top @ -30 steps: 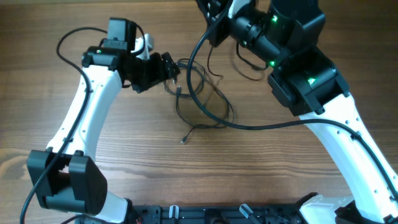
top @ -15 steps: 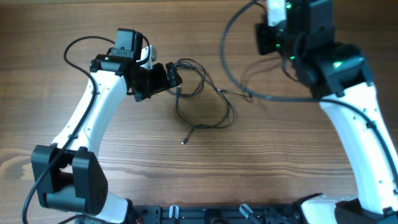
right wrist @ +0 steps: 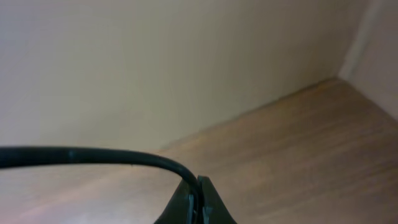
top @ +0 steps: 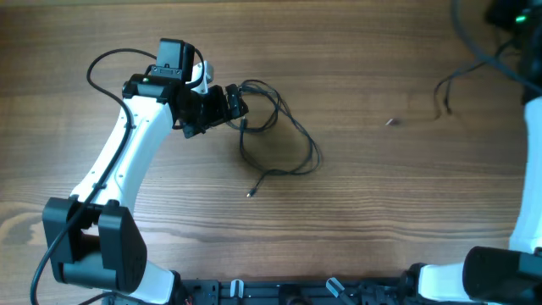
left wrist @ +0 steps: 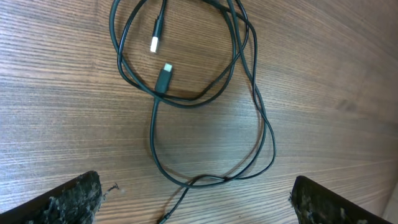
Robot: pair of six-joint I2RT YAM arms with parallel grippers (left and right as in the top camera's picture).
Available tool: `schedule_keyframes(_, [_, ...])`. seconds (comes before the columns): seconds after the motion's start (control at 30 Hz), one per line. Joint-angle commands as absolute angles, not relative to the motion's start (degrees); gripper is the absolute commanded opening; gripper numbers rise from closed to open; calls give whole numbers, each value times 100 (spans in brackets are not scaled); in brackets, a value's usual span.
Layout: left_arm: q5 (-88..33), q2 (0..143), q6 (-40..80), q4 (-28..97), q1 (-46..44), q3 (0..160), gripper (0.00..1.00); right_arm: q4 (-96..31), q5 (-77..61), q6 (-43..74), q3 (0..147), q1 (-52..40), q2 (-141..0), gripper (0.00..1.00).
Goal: Untangle cables
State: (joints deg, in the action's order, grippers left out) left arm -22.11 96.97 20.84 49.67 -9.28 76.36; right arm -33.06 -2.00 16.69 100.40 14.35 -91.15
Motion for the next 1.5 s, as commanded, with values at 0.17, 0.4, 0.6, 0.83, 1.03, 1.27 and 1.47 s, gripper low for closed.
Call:
schedule_keyframes(0.17, [-2176,9758,1990,4952,-943,7603,100,-3173,-2766,7793,10119,2429,-10110,4])
schedule_keyframes(0.4, [-2176,9758,1992,4952,-943,7603,100,-3503,-3583,8956,10114,2423,-10309,7])
schedule_keyframes(0.6, [-2176,9758,1992,4952,-943,7603,100,-3529,-4215,9640,10114,2423,-10309,7])
schedule_keyframes(0.83, [-2176,9758,1992,4952,-943,7603,100,-3238,-5387,11867,10114,2423,-10309,4])
schedule_keyframes(1.03, [-2176,9758,1990,4952,-943,7603,100,-2318,-4263,11867,10114,2418,-10309,4])
schedule_keyframes(1.27, [-2176,9758,1990,4952,-943,7603,100,-5443,-1260,10202,10112,2064,-10370,4])
schedule_keyframes(1.47, [-2176,9758,1992,4952,-943,7603,100,-8149,805,9891,9828,1896,-10374,4])
